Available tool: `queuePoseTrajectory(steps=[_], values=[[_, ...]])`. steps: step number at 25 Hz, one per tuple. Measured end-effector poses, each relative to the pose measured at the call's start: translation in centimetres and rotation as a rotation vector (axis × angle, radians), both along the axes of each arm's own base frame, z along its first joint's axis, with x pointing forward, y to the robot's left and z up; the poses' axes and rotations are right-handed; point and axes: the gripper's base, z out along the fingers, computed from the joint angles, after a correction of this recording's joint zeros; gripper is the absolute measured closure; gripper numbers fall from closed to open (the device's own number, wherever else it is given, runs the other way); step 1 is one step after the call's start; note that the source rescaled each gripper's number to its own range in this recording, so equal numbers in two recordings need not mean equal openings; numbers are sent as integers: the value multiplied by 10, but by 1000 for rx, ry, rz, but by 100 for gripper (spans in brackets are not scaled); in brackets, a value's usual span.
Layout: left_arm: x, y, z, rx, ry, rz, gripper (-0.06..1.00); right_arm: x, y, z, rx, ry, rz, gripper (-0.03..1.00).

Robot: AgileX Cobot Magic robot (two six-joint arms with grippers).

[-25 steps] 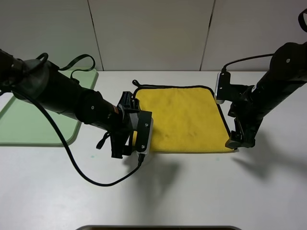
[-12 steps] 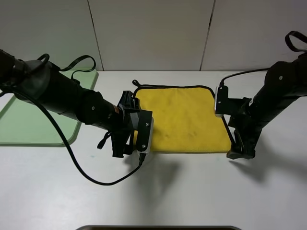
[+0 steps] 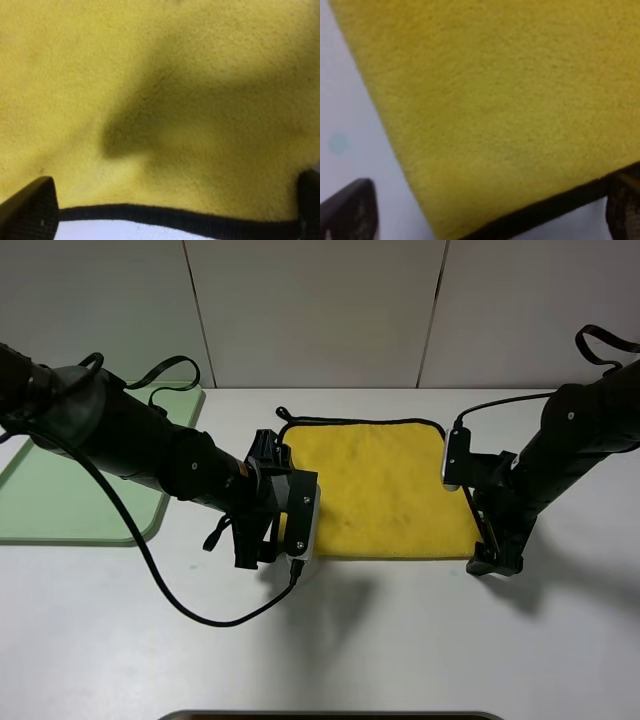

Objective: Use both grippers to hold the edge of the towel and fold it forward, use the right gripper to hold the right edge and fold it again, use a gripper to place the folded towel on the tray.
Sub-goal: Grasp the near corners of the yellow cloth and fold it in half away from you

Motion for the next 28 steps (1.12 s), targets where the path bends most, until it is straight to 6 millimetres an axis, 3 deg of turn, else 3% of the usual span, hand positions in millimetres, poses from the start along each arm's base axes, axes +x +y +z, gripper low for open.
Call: queuePoseTrajectory(steps=[8,10,15,19,26,28], values=[[0,0,0,0,-1,0,5,0,0,-1,-1,7,-3,-2],[0,0,0,2,3,0,8,-1,0,-1,1,21,-14,7],[-1,0,-2,6,9,-2,20,-1,0,-2,8,27,-31,42],[-1,0,-5,12,16,-2,38,0,0,-2,10,17,-36,64],[-5,3,-10,40,56,-12,89,2,0,-3,10,-2,-41,89],[-5,3,-11,42,59,-12,93,2,0,-3,9,-7,-41,94]])
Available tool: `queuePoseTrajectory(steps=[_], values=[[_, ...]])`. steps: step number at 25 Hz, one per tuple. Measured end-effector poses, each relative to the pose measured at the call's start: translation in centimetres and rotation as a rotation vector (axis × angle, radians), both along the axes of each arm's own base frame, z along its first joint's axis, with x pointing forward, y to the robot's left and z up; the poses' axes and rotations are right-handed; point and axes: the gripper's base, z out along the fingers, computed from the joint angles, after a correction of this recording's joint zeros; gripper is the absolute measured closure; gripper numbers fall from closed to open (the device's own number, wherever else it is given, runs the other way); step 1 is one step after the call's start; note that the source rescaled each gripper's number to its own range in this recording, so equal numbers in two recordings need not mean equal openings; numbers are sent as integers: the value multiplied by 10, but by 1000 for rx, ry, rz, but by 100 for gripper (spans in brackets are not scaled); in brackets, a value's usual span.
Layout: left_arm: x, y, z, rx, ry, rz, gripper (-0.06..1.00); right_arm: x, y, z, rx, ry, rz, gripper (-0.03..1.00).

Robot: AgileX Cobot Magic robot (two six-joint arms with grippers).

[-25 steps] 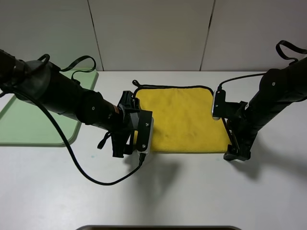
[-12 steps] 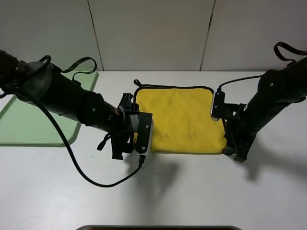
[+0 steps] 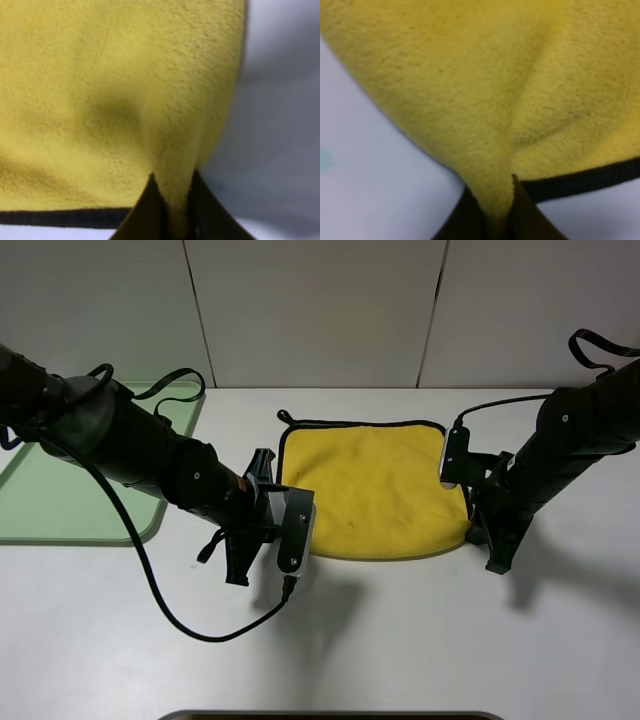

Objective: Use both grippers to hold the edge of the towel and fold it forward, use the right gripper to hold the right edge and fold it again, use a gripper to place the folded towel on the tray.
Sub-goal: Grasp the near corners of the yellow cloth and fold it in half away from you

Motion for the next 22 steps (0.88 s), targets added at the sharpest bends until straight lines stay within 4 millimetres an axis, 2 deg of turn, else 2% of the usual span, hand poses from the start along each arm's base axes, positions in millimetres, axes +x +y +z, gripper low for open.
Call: queuePoseTrajectory(steps=[13,17,22], values=[[-1,1,5,-3,1,-1,94,0,0,4,2,-5,0,95],[-2,1,14,-14,-11,-3,94,-6,-1,10,-1,22,4,95],[-2,1,29,-34,-32,-8,94,-9,-1,29,8,-5,8,95]])
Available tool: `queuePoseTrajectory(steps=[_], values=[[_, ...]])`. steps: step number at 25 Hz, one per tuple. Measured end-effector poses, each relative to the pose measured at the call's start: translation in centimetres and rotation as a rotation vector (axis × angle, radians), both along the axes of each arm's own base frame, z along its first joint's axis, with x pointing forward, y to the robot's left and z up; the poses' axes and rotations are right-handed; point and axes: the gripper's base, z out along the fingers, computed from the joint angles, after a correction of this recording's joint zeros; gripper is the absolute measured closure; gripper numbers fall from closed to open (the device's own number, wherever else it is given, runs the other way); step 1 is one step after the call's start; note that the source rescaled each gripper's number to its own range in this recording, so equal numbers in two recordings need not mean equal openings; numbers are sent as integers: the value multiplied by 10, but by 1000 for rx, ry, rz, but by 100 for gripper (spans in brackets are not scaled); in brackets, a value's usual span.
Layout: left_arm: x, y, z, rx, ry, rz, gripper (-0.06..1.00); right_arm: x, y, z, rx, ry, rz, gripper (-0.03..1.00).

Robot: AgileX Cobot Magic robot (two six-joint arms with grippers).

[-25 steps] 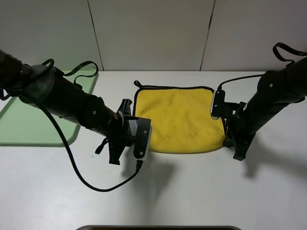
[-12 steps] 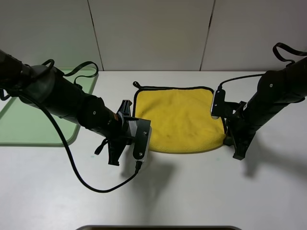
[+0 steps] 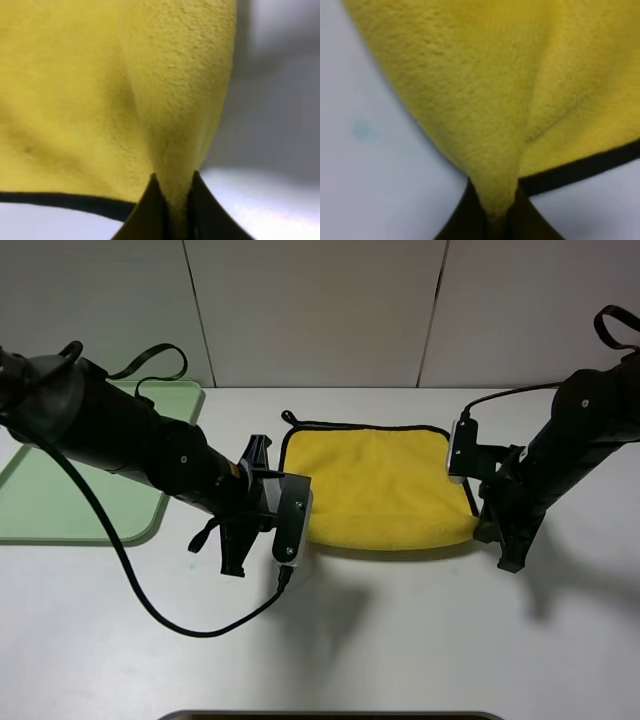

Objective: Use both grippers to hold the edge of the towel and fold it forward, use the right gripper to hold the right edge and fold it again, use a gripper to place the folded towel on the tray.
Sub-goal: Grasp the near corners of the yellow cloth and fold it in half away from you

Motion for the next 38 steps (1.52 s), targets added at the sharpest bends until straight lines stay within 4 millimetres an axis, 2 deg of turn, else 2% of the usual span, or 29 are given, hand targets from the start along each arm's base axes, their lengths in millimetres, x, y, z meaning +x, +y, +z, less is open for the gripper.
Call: queuePoseTrajectory(steps=[11,17,23,32,38], values=[[-7,4,58,-78,-79,-14,94,-10,-2,38,21,-48,3,95],[-14,8,82,-102,-95,-22,94,-18,-3,59,35,-79,-3,95],[-20,14,95,-71,-113,-66,94,-27,-5,76,45,-90,-9,95],[-27,23,121,-83,-162,-47,94,-38,-7,97,72,-125,-37,95],[-31,30,131,-65,-171,-20,94,-45,-7,106,88,-128,-45,95]])
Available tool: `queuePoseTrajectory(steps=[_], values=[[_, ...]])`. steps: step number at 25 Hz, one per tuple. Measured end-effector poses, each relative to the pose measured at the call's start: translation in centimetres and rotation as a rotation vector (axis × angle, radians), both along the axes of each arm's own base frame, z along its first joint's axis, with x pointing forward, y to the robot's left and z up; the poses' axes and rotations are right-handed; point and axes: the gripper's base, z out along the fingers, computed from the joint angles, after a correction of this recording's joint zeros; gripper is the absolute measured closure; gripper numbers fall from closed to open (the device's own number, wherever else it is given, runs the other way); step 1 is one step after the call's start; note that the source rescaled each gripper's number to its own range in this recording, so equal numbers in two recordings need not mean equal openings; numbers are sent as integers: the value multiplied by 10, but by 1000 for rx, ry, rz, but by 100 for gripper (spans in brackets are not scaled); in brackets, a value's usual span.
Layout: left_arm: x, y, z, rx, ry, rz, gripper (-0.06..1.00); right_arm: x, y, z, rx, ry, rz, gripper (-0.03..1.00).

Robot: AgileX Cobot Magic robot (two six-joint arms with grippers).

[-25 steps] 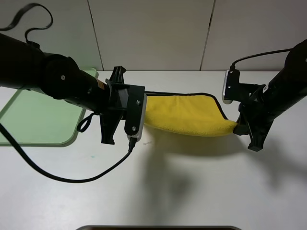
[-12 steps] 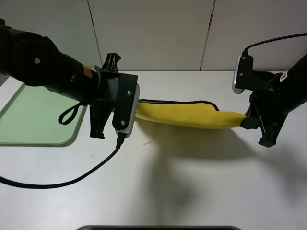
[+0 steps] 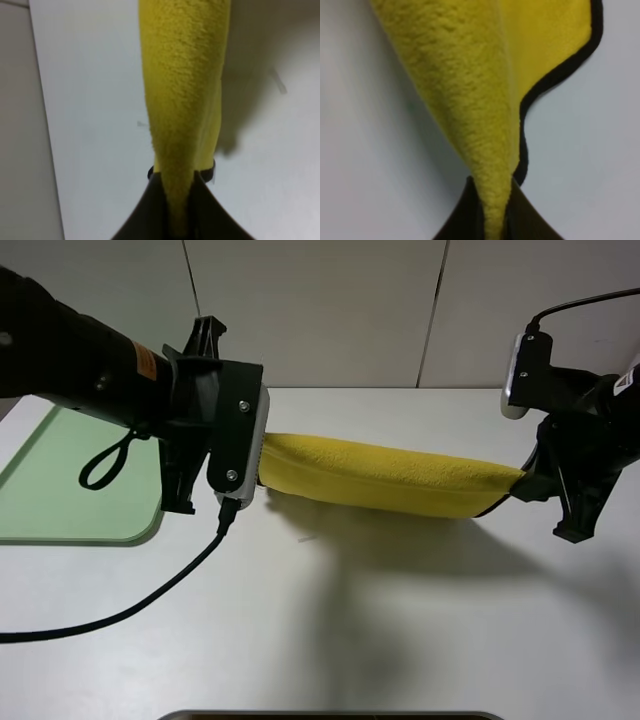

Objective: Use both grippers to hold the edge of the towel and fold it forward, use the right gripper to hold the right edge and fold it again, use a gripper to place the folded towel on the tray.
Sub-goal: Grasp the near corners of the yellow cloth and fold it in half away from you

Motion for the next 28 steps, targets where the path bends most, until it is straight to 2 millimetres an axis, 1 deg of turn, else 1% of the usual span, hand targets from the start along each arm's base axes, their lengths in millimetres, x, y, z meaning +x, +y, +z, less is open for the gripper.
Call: queuePoseTrajectory(steps=[6,11,13,18,21,26,28], values=[[1,4,-1,29,3,39,94,-3,0,4,22,-5,-20,95],[2,4,-3,21,14,79,94,0,1,5,28,-33,-24,95],[4,3,-9,31,38,91,94,1,1,6,32,-54,-26,95],[10,-1,-33,85,97,96,94,5,2,7,39,-90,-31,95],[15,-6,-37,91,100,97,94,10,2,1,32,-82,-32,95],[27,-15,-25,44,52,94,94,20,4,-18,13,-54,-32,95],[32,-18,-26,46,48,94,94,25,5,-24,9,-51,-34,95]])
